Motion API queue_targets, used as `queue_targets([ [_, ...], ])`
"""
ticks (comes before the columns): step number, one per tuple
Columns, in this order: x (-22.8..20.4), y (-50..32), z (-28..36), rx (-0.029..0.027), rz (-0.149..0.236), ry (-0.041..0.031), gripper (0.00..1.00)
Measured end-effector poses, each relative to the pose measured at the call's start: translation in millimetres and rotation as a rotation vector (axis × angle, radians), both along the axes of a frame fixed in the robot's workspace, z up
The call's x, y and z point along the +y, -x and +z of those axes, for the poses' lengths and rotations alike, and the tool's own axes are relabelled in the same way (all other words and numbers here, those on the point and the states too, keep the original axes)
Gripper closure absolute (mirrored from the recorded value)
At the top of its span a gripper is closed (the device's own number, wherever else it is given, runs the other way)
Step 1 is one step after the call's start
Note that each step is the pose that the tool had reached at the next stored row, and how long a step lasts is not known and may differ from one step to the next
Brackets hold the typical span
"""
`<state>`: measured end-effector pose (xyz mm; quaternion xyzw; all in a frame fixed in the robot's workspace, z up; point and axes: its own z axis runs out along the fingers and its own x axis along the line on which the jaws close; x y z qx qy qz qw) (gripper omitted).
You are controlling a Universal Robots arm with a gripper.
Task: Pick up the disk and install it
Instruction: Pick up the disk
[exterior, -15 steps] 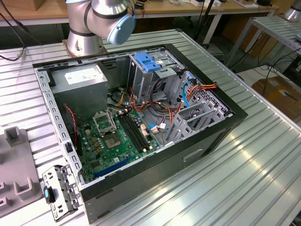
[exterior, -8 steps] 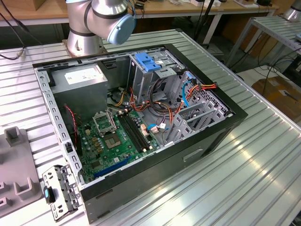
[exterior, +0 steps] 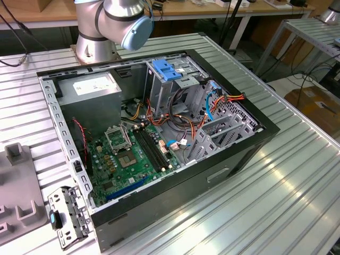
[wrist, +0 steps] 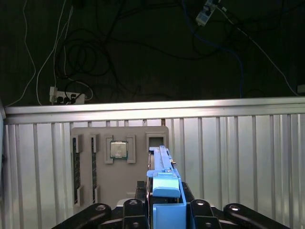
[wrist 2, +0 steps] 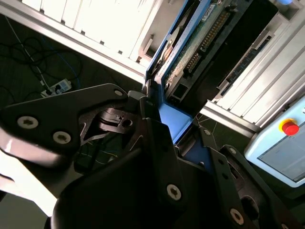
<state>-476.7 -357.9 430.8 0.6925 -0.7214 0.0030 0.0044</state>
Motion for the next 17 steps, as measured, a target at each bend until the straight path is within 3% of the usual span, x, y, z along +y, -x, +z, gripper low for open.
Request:
queue_targets([
  [8, 0.0, 0.0, 1.7, 0.0000, 0.000, 0.0000, 0.63],
  [17, 0.0, 0.0, 10.3, 0.0000, 0.000, 0.0000, 0.63],
])
